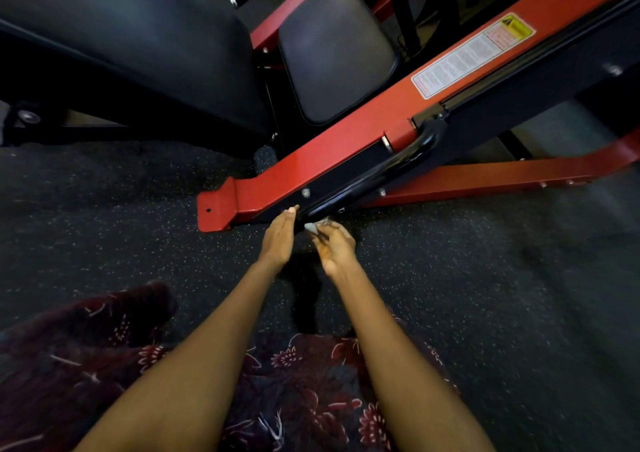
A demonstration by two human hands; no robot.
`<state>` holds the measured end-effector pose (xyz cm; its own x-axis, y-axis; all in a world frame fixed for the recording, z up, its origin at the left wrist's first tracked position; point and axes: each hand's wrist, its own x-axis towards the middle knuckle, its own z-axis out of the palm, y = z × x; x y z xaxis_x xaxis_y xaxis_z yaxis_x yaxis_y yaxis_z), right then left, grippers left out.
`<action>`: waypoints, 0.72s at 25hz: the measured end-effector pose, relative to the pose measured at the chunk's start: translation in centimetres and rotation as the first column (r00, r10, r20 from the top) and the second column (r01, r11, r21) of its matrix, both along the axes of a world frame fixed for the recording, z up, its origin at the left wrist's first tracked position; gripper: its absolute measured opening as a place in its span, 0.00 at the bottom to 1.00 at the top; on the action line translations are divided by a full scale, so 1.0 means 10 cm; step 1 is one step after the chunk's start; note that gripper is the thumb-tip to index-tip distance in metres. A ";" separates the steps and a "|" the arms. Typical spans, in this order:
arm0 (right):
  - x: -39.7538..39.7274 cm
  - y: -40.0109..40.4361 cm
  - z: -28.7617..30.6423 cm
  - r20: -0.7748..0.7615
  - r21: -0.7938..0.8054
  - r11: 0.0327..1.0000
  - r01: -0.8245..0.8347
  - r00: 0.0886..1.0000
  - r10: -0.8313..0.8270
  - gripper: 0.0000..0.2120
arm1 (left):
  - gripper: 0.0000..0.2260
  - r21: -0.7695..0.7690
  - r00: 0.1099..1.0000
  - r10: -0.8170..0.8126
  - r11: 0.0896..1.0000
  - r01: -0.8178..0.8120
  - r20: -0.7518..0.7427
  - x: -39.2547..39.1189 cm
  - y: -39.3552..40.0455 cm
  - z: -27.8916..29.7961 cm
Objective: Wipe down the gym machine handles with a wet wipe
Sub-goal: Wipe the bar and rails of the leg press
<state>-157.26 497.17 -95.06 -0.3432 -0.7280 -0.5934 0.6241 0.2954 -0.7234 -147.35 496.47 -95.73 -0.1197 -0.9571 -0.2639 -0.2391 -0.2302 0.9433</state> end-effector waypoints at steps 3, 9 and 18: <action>0.06 0.02 0.03 -0.012 0.052 0.998 -0.038 0.999 0.039 0.11 | 0.16 -0.131 0.985 0.003 0.991 0.020 0.171 -0.03 -0.04 -0.06; -0.39 -0.11 0.48 0.002 -0.078 0.966 0.245 0.969 -0.246 0.11 | 0.14 -0.146 0.949 -0.009 0.988 0.058 0.316 -0.17 -0.21 -0.05; -0.32 0.00 0.43 -0.858 -0.454 0.890 0.031 0.256 -0.446 0.05 | 0.24 -0.312 0.894 0.023 0.941 0.132 0.448 -0.27 -0.11 -0.22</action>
